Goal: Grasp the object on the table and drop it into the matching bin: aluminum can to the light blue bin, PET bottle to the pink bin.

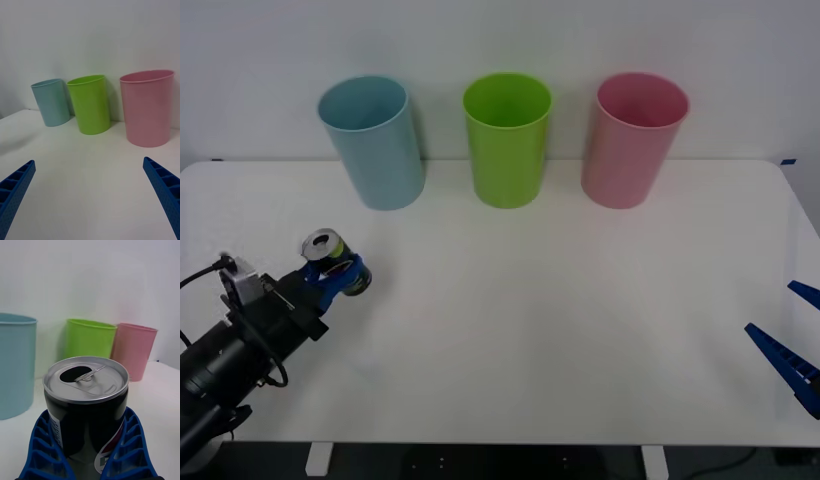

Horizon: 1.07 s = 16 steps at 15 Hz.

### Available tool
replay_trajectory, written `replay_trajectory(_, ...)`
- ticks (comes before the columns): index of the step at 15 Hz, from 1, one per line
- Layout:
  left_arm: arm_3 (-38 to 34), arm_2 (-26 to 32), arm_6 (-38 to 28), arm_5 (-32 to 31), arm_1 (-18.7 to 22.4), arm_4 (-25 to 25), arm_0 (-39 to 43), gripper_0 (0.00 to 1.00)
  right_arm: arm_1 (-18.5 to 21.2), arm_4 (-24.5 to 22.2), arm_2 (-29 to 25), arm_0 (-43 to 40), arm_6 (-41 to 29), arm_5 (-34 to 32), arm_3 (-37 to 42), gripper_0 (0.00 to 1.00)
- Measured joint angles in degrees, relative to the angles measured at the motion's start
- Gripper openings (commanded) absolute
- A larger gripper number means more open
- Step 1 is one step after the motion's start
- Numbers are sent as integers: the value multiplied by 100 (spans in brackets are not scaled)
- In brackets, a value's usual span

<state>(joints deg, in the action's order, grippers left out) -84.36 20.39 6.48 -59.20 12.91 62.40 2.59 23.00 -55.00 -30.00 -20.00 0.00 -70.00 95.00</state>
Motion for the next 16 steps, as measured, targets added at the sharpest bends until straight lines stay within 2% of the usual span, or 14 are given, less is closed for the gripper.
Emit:
replay_trajectory(3, -464, 156, -474, 207, 10, 6, 40, 0, 0, 0, 0, 0, 0, 0, 0, 100)
replay_trajectory(11, -1476, 87, -789, 1856, 15, -18, -79, 0, 0, 0, 0, 0, 0, 0, 0, 100)
replay_trajectory(16, -1687, 8, -984, 2821, 62, 123, -411, 0, 0, 0, 0, 0, 0, 0, 0, 100)
